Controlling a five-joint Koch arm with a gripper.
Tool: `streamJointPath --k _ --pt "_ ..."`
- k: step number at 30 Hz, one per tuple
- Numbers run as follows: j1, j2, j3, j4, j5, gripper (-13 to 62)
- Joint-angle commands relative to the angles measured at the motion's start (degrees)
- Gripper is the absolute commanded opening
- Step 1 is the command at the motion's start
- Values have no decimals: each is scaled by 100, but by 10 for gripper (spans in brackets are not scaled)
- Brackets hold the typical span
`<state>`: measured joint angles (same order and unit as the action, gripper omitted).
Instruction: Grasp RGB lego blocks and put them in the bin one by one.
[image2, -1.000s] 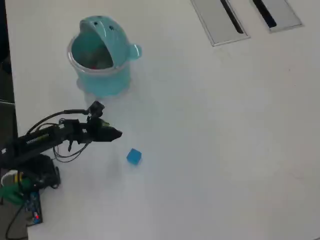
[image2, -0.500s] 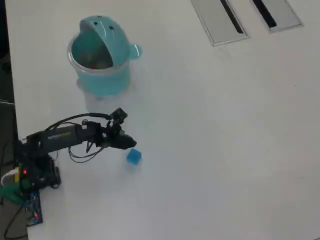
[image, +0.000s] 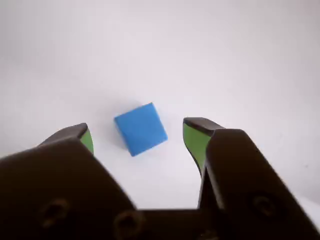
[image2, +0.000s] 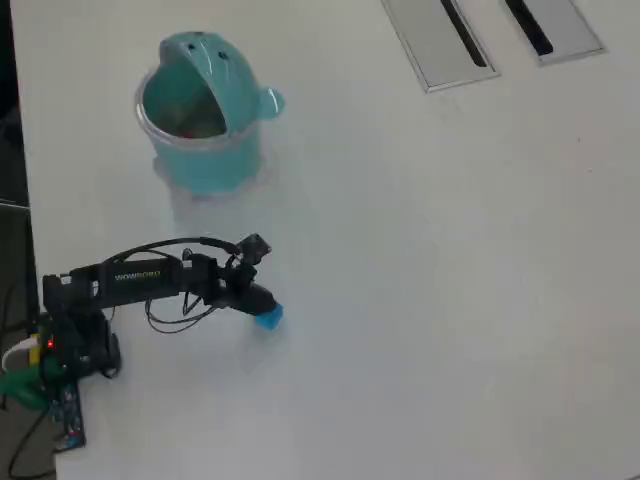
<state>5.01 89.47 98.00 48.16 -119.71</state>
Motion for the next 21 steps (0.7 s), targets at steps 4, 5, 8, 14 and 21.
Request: streamJointPath --k 4,5,8,14,21 --pt "-53 -114 -62 -53 9 325" --pt "-70 -141 -35 -70 9 325" --pt "-70 -299 62 -132 9 325" --pt "9 -677 105 -501 9 325" --pt "79 -1002 114 -756 9 325"
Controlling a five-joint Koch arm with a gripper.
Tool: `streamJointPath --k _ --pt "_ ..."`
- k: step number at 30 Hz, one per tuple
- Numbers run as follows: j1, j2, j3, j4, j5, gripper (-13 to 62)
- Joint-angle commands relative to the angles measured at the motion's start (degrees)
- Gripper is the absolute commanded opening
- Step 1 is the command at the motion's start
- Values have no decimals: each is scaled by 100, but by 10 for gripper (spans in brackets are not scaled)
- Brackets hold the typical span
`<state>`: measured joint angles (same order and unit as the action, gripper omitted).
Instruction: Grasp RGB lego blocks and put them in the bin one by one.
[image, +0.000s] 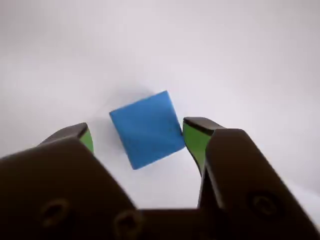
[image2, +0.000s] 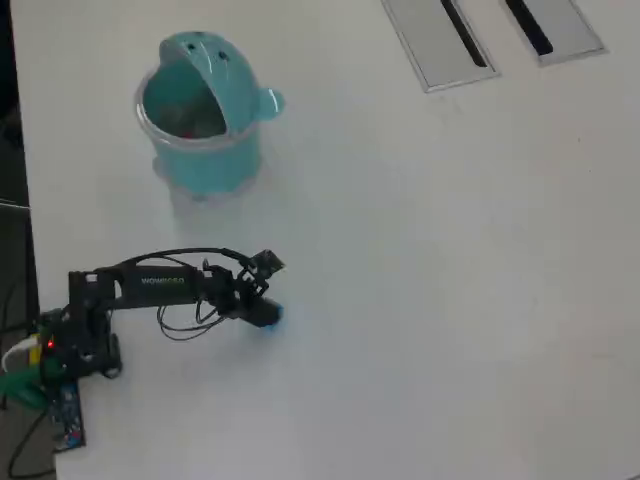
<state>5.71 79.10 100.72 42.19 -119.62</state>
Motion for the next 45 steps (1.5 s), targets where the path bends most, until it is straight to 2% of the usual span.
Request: streamJointPath --k 1,9,15,17,26,45 --pt "18 9 -132 -202 0 324" --pt "0 -211 18 -589 141 297" --pt "-35 -299 193 -1037 475 186" --pt "-105 -325 202 -1187 686 171" --pt "-650 185 158 -1652 1248 171" --pt "-2153 2048 475 -1696 2320 171"
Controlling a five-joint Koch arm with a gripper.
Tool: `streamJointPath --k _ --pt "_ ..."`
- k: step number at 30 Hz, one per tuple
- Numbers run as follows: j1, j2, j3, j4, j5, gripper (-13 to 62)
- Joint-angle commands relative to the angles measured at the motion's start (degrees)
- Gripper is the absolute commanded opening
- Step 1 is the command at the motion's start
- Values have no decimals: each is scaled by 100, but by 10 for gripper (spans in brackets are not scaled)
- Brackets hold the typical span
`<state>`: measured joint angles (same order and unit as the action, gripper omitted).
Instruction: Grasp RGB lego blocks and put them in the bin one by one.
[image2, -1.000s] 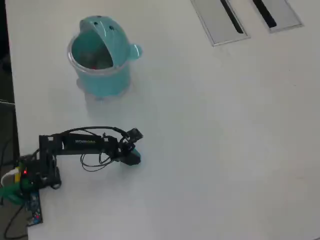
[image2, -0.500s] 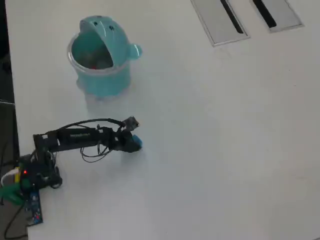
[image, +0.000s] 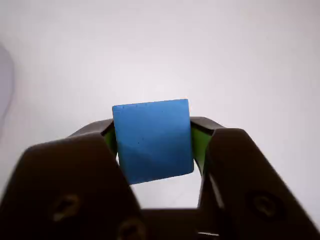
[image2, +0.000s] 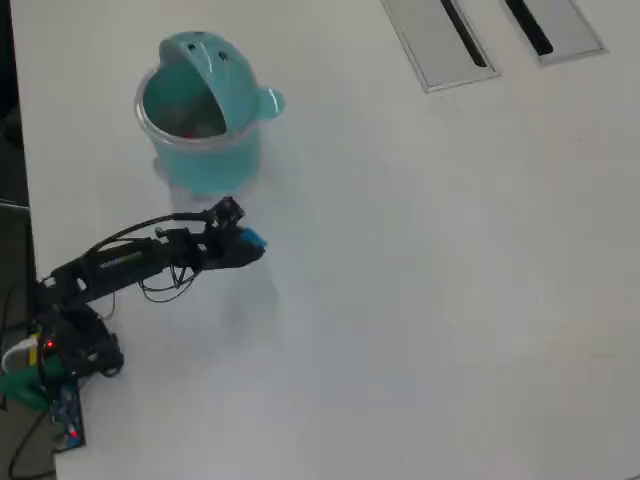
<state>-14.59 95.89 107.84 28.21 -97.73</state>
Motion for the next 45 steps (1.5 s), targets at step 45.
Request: streamJointPath --k 45 --pt "-4307 -993 -5071 -510 1151 100"
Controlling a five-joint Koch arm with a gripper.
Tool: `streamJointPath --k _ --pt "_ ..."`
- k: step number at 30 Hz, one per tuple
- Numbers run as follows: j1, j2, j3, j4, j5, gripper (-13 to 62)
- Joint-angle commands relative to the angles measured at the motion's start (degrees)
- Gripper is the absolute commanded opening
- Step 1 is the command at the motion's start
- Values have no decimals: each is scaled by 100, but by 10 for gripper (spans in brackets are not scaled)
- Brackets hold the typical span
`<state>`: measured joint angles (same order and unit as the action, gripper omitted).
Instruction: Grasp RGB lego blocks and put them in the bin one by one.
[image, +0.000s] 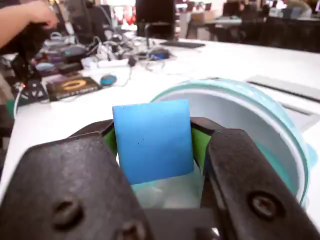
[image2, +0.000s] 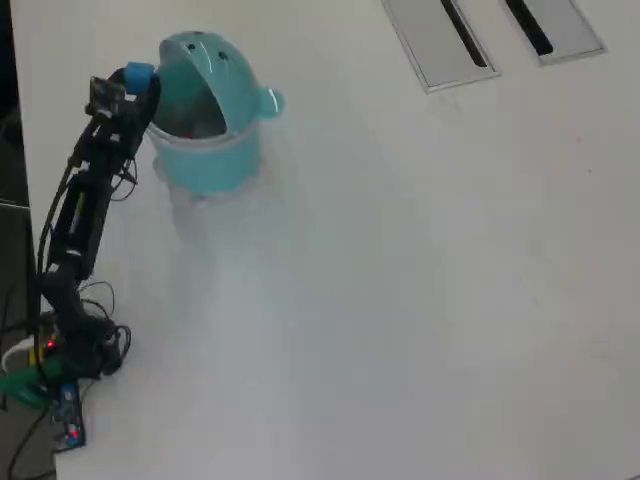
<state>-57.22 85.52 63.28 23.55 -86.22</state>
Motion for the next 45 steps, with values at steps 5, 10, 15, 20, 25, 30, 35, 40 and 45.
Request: streamJointPath --k 5,10,15,20,25,30,35,40,45 --pt "-44 -703 -967 -149 -9 101" --pt "-26 -1143 -1116 -316 -721 189" --pt "79 -1257 -1134 -571 -1775 310" --pt "88 -1134 -1090 -536 -1775 310" --pt "132 -712 -738 -510 -1775 316" --pt "272 -185 -158 -501 -1661 313" --pt "624 176 141 -510 -1652 313" --pt "1011 475 352 -571 -1608 313" --pt "1424 791 527 -615 -1345 313"
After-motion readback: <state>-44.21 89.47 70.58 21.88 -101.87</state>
